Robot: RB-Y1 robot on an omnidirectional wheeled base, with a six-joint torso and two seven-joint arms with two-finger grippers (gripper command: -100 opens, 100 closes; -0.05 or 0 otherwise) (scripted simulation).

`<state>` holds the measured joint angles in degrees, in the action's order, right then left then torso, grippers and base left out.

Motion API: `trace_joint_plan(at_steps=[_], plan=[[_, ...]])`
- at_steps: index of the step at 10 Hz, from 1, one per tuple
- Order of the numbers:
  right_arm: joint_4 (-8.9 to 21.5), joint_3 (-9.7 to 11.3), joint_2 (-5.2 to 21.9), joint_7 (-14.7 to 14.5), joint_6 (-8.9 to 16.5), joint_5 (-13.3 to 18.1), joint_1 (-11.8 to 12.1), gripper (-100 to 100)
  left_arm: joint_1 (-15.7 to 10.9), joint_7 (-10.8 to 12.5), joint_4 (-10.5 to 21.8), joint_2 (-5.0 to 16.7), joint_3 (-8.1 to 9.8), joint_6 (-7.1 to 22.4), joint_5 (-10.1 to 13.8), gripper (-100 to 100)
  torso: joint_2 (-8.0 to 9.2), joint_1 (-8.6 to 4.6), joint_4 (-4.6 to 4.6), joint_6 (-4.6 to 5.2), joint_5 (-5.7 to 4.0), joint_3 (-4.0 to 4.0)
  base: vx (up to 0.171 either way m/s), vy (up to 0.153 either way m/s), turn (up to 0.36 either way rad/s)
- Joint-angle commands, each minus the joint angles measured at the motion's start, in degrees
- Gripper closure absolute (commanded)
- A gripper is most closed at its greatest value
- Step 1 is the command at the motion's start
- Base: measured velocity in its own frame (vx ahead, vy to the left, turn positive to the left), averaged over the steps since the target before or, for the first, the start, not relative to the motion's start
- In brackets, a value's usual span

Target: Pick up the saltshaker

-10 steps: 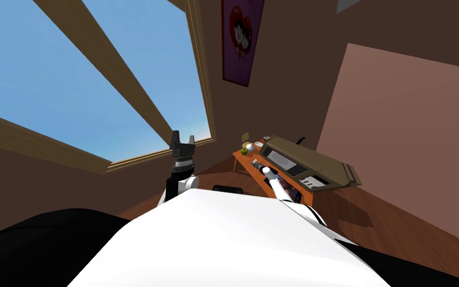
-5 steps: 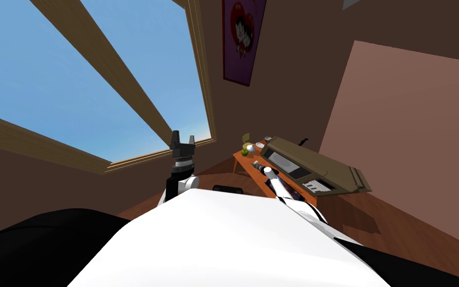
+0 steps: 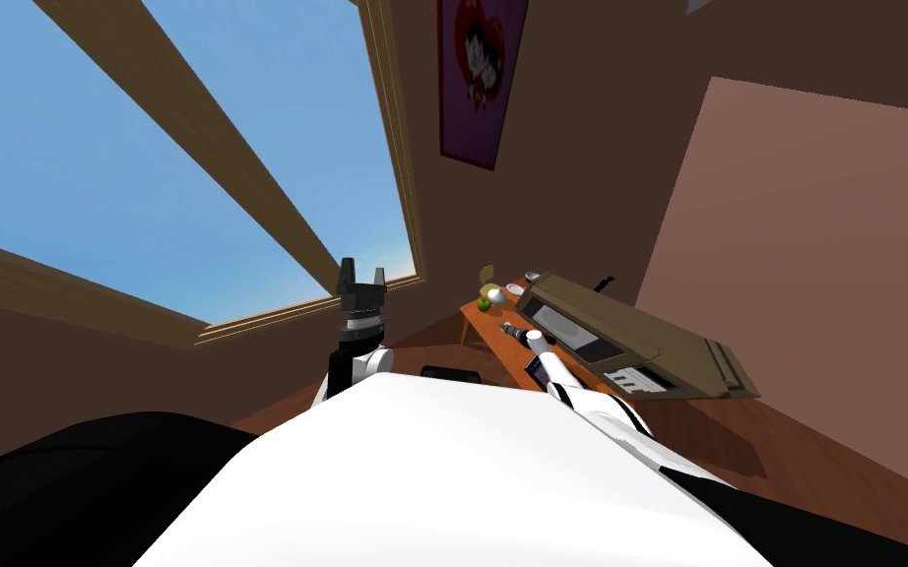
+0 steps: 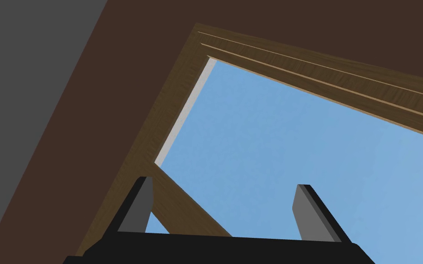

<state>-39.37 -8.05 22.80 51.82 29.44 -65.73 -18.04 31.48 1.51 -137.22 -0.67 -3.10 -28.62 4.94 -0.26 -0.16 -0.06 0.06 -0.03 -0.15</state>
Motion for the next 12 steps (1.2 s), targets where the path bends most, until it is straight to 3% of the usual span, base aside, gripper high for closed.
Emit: trace_joint_plan(at_steps=[1, 2, 3, 4, 6, 7, 11, 12], plan=[[1.6, -0.4, 0.8, 1.4, 1.1, -0.7, -0.5, -100, 0.0, 0.0, 0.0, 0.0, 0.00, 0.0, 0.0, 0, 0.00, 0.00, 0.00, 0.00, 0.00, 0.00, 0.073, -0.053, 0.003], [1.1, -0.2, 0.4, 0.7, 0.6, -0.5, -0.4, -100, 0.0, 0.0, 0.0, 0.0, 0.00, 0.0, 0.0, 0, -0.01, -0.05, 0.00, 0.00, 0.00, 0.00, 0.035, -0.029, 0.004], [1.3, -0.3, 0.5, 0.9, 0.7, -0.6, -0.4, 0, 0.0, 0.0, 0.0, 0.0, 0.00, 0.0, 0.0, 0, 0.10, 0.04, 0.02, 0.00, 0.00, 0.05, 0.006, -0.005, 0.001], [1.5, -0.6, -1.3, -0.1, -0.9, -0.2, 0.0, -100, 0.0, 0.0, 0.0, 0.0, 0.00, 0.0, 0.0, 0, 0.20, 0.12, 0.04, 0.00, 0.02, 0.11, 0.054, -0.038, 0.011], [2.2, -0.7, -1.7, -0.8, -1.2, -0.5, -0.2, -100, 0.0, 0.0, 0.0, 0.0, 0.00, 0.0, 0.0, 0, -0.03, -0.04, 0.00, -0.01, -0.01, -0.01, 0.068, -0.048, 0.013], [2.2, -0.7, -1.8, -0.9, -1.4, -0.4, -0.2, 100, 0.0, 0.0, 0.0, 0.0, 0.00, 0.0, 0.0, 0, 0.08, 0.04, 0.01, 0.00, 0.00, 0.04, 0.007, -0.006, -0.006], [1.8, -0.9, -1.3, -1.2, -2.4, -0.3, -0.5, 100, 0.0, 0.0, 0.0, 0.0, 0.00, 0.0, 0.0, 0, -0.07, -0.15, -0.33, -0.17, -0.31, -0.21, 0.002, -0.002, -0.005], [1.8, -0.9, -1.4, -1.1, -2.3, -0.3, -0.5, 0, 0.0, 0.0, 0.0, 0.0, 0.00, 0.0, 0.0, 0, -0.09, -0.15, -0.34, -0.17, -0.29, -0.23, 0.000, 0.000, 0.000]])
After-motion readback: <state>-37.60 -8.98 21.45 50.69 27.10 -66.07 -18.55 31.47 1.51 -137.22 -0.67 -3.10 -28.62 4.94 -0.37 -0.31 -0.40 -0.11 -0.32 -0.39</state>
